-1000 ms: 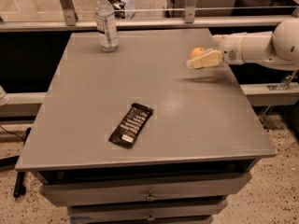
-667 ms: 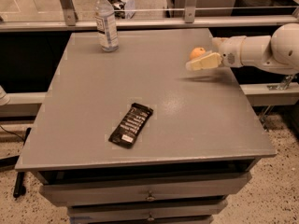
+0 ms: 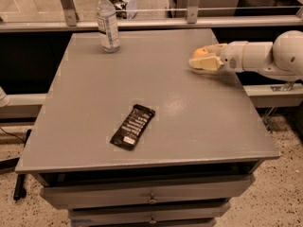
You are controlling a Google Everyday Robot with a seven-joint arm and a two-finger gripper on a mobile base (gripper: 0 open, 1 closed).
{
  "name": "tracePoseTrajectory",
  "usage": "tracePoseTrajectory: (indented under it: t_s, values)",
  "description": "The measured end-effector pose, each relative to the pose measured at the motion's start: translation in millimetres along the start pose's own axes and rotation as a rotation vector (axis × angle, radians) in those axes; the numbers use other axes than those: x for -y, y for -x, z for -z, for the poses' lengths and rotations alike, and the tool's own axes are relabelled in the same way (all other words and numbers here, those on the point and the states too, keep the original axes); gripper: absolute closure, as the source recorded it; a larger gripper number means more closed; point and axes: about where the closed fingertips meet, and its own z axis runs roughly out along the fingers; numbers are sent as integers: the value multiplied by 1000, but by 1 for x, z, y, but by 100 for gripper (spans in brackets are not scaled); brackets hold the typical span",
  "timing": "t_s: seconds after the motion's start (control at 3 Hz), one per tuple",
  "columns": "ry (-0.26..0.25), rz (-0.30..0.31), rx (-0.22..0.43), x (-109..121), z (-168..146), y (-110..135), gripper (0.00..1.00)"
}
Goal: Move orange near blue plastic bottle
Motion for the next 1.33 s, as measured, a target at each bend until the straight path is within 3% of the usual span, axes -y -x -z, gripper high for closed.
tracePoseTrajectory:
  t_s: [0.33, 0.67, 1.0, 1.33]
  values:
    - [4, 6, 14, -1, 1, 2, 64]
    - [17, 25, 44, -3, -7, 18, 88]
    - [6, 77, 106, 6, -9, 63, 100]
    - [6, 77, 106, 6, -9, 63, 100]
